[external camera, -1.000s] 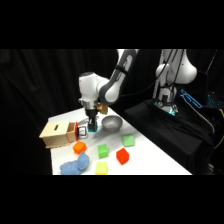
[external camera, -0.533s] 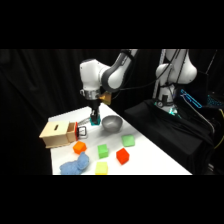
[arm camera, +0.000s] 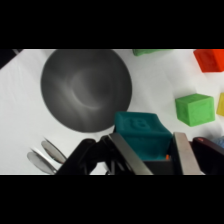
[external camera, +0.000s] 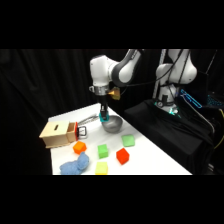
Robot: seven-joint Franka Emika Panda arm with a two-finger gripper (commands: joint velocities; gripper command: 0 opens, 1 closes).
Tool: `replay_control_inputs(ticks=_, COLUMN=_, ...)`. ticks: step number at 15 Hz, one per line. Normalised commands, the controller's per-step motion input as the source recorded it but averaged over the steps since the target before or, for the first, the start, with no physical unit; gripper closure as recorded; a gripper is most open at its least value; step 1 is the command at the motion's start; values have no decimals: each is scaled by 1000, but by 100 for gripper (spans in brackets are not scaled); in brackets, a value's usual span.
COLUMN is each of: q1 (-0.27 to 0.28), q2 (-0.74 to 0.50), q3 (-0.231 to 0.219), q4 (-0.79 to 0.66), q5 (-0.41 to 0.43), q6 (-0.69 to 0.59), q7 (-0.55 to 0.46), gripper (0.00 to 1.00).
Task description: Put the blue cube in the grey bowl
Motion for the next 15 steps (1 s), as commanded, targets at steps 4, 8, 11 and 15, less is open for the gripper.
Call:
replay_control_inputs(ticks=4, q1=-97, q2=-341, q3=-40, q4=-375, q5=-136, q6=98, q7=-34, gripper=74)
replay_control_inputs(ticks=8, q1=-103, q2=-208, q3=-50, q4=-277, q5=-77, q6=172, q7=-76, gripper=74)
replay_control_inputs(ticks=11, q1=-60, q2=-55, q3=-25, q4=-197, q5=-22, q6=277, q7=-93, gripper=74)
replay_control_inputs(ticks=15, q1=-31, q2=81, q3=2, q4=-128, q5=94, q6=298, q7=-166, gripper=74)
